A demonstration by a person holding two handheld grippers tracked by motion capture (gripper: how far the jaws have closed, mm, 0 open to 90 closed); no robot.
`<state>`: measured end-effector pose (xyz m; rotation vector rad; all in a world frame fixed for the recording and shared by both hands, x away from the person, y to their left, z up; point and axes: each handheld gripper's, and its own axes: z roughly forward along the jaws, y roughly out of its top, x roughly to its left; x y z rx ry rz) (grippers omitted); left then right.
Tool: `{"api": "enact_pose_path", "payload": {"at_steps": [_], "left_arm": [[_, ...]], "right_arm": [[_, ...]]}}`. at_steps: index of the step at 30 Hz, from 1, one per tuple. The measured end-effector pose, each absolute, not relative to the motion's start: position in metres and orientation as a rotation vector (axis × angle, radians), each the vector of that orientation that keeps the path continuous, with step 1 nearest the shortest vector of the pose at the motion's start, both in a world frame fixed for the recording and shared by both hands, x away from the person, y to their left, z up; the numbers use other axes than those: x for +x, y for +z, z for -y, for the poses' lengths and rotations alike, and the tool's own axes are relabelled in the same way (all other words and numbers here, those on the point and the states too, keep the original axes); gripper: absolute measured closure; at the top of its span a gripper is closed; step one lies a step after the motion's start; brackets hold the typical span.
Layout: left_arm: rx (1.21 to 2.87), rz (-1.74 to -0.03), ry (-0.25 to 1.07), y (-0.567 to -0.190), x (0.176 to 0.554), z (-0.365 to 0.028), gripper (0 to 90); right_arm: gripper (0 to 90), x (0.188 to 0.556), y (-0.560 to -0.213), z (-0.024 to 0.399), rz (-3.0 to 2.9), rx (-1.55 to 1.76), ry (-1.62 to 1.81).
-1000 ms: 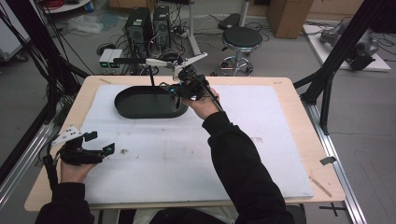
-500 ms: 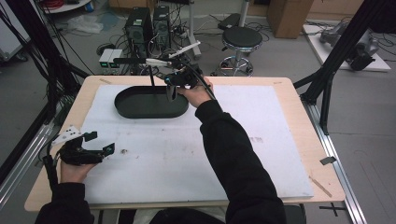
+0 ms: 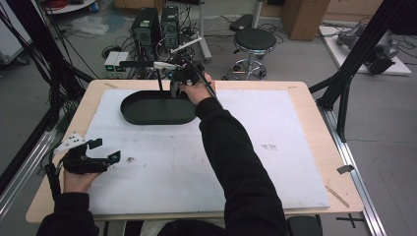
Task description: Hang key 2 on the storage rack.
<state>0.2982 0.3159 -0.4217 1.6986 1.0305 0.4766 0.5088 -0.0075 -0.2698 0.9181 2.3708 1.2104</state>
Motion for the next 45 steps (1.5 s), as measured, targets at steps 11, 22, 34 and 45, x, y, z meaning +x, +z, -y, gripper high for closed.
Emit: {"api": "enact_pose_path", "payload": {"at_steps": [11,22,34,45], "left_arm": [[1.694,-1.028,0.472,-0.422,0.299,-0.315,2.6],[1.699,-1.027,0.472,-0.422,0.299,-0.314,2.6],[1.707,-1.027,0.475,-0.422,0.299,-0.313,2.6],[1.707,-1.026,0.473,-0.422,0.298,-0.312,2.6]], "right_arm": [[83.0,0.52,-0.288,-0.007,-2.319,0.944,1.113],[82.6,0.523,-0.295,-0.01,-2.292,0.966,1.054],[77.4,0.522,-0.3,-0.014,-2.292,0.999,1.025],[15.6,0.506,-0.294,0.006,-2.317,1.066,1.136]]}}
